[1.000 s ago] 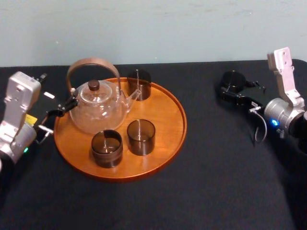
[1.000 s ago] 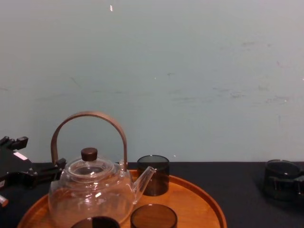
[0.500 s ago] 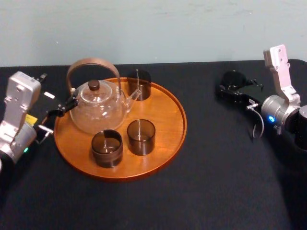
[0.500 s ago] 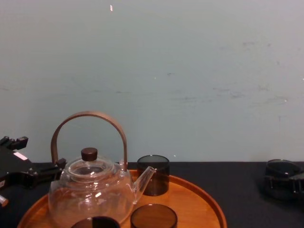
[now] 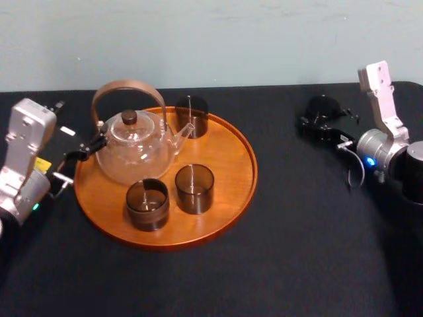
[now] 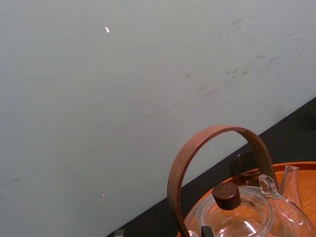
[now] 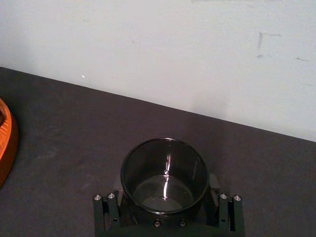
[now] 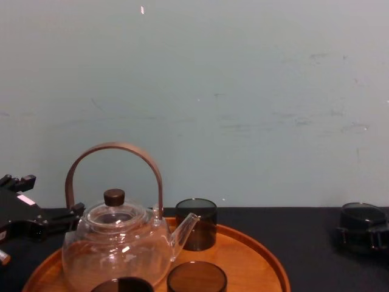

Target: Pick up the glass from the table and place it on the tray.

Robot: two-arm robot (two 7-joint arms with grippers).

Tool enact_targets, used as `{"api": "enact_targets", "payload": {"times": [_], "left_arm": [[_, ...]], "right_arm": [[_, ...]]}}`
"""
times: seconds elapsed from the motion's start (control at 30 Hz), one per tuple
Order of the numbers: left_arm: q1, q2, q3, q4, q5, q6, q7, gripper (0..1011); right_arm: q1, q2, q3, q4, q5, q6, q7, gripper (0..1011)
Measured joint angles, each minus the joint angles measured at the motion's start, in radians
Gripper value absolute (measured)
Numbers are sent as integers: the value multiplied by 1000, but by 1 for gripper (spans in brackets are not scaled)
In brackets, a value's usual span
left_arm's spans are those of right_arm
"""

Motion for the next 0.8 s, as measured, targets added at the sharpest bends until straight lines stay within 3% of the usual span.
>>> {"api": "enact_targets", "payload": {"times": [0.3,0.5,0.8], "left_arm": [[0,0,0,0,0,0,0,1010],[0,0,0,0,0,0,0,1009],[0,0,0,0,0,0,0,1009]], "right_arm": [[-1,1,0,-4,1,0,0,1002],[-3,2,0,-6,2,2,0,905],[-9,4,3,-17,6,5,13,904]]}}
